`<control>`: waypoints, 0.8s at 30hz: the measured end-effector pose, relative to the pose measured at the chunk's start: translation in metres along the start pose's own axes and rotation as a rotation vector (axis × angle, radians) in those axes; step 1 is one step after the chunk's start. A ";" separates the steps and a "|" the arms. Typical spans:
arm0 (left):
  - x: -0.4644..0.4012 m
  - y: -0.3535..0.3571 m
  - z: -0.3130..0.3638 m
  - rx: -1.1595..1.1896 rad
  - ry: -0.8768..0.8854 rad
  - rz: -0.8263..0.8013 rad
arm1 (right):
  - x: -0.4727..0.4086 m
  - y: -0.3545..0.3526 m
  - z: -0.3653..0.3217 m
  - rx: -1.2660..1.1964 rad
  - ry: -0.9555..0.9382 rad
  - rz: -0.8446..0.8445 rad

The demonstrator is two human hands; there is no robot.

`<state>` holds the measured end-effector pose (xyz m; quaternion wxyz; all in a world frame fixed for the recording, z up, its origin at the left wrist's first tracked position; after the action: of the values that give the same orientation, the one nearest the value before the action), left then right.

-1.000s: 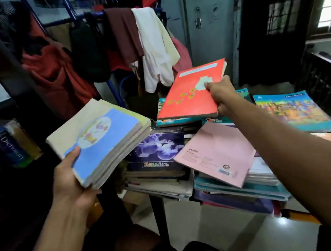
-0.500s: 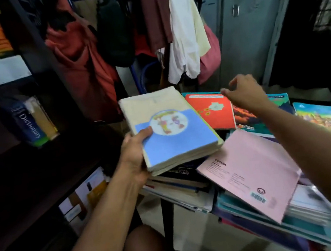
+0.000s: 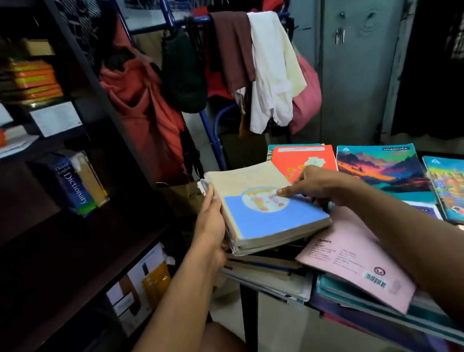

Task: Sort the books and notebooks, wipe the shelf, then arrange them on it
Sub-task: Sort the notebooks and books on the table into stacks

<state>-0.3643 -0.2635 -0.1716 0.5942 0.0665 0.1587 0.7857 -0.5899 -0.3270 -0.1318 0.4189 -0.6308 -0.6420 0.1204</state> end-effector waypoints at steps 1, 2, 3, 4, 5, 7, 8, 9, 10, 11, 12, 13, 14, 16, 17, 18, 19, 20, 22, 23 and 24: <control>0.003 0.002 0.002 0.025 -0.016 0.012 | -0.001 -0.002 0.001 -0.035 0.021 -0.030; 0.003 0.002 0.003 0.033 -0.020 0.024 | -0.003 -0.004 0.002 -0.065 0.044 -0.062; 0.003 0.003 0.003 0.027 -0.012 0.027 | -0.006 -0.007 0.004 -0.094 0.062 -0.091; 0.006 0.002 0.003 0.009 -0.004 0.028 | -0.008 -0.005 0.008 -0.110 0.078 -0.117; 0.008 0.002 0.004 -0.004 0.005 0.024 | -0.012 -0.007 0.012 -0.121 0.092 -0.123; 0.009 0.001 0.004 -0.025 0.012 0.018 | -0.018 -0.011 0.020 -0.168 0.109 -0.096; 0.010 0.000 0.003 -0.049 0.018 0.011 | -0.022 -0.014 0.024 -0.213 0.111 -0.076; 0.009 0.001 0.003 -0.077 0.023 0.005 | -0.024 -0.020 0.027 -0.277 0.108 -0.052; 0.009 0.000 0.003 -0.096 0.026 0.005 | -0.023 -0.025 0.028 -0.341 0.105 -0.025; 0.008 0.001 0.003 -0.100 0.030 0.004 | -0.021 -0.033 0.031 -0.411 0.085 0.018; 0.007 0.001 0.001 -0.100 0.031 0.005 | -0.019 -0.041 0.032 -0.480 0.050 0.069; 0.006 0.001 0.000 -0.095 0.036 0.000 | -0.018 -0.051 0.034 -0.556 0.016 0.117; 0.006 0.002 0.000 -0.103 0.043 -0.003 | -0.016 -0.061 0.038 -0.640 -0.008 0.151; 0.005 0.001 -0.002 -0.124 0.065 -0.005 | -0.014 -0.083 0.051 -0.806 -0.023 0.201; 0.004 0.002 -0.004 -0.133 0.070 -0.006 | -0.013 -0.097 0.062 -0.875 -0.015 0.223; 0.002 0.000 -0.005 -0.155 0.073 -0.010 | -0.013 -0.108 0.070 -0.937 -0.018 0.229; 0.001 0.000 -0.007 -0.169 0.079 -0.018 | -0.016 -0.122 0.082 -0.984 -0.035 0.239; 0.000 -0.002 -0.008 -0.178 0.078 -0.018 | -0.019 -0.134 0.093 -1.021 -0.046 0.252; -0.001 -0.003 -0.010 -0.178 0.077 -0.019 | -0.027 -0.158 0.114 -1.099 -0.092 0.297; -0.003 -0.004 -0.011 -0.179 0.081 -0.021 | -0.026 -0.166 0.121 -1.121 -0.116 0.329; -0.003 -0.003 -0.010 -0.184 0.085 -0.024 | -0.018 -0.173 0.123 -1.139 -0.147 0.371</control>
<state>-0.3633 -0.2672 -0.1821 0.5999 -0.0236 0.1119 0.7919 -0.8002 -0.3274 -0.0971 -0.0586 -0.8475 -0.5118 -0.1280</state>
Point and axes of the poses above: each hand's wrist, its own x-axis away from the middle knuckle, its own y-axis out of the palm, z = x × y, the point moved 2 cm from there along -x, towards the middle knuckle, and after that the axes turned 15 degrees about y, right-handed, at the moved point
